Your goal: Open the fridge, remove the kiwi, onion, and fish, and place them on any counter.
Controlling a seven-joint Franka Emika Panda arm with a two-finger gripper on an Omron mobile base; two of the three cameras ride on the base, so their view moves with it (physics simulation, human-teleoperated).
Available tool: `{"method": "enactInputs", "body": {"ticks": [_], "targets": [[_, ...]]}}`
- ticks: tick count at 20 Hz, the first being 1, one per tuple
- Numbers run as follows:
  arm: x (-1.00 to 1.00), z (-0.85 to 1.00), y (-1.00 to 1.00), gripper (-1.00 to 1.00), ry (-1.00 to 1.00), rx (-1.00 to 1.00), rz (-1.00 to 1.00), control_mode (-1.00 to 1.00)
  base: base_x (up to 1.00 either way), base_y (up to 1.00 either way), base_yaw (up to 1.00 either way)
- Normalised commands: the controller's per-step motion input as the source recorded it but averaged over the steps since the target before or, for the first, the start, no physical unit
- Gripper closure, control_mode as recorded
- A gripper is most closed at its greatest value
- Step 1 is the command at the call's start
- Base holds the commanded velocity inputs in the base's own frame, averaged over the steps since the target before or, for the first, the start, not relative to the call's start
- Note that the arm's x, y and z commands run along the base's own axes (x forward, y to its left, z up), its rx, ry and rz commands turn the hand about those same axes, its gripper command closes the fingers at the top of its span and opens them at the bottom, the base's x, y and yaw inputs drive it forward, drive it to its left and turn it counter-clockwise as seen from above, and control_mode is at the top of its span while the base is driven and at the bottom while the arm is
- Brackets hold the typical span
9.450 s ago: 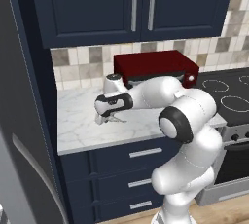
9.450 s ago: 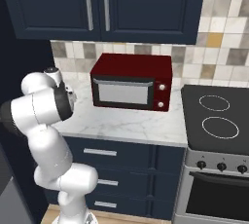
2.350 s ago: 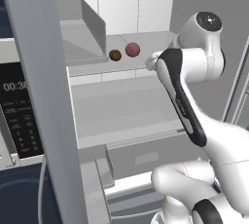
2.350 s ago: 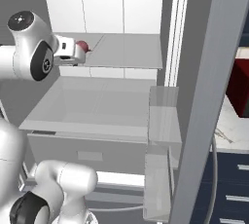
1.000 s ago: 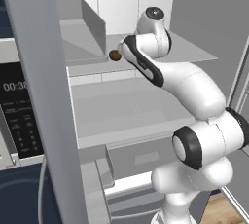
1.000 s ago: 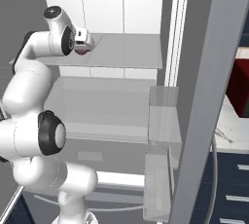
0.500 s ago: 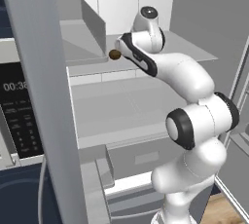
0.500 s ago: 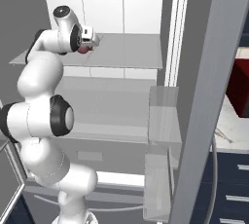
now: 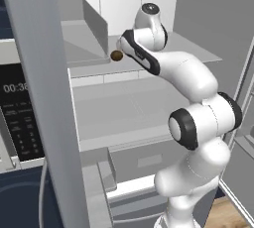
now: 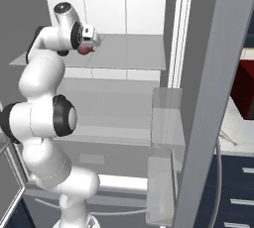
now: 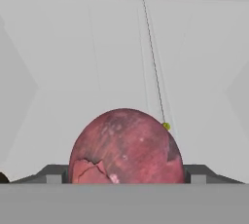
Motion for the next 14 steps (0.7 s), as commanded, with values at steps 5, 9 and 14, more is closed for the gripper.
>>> {"method": "enactInputs", "body": {"ticks": [5, 9, 14], "targets": [[-0.69, -0.04, -0.08, 1.0, -0.08, -0.02, 0.01, -1.0, 0.0, 0.0, 0.0], [-1.0, 0.05, -0.22, 1.0, -0.24, 0.0, 0.04, -1.0, 0.0, 0.0, 0.0], [-1.0, 0.4, -0.23, 1.0, -0.2, 0.0, 0.09, -1.0, 0.0, 0.0, 0.0]]}}
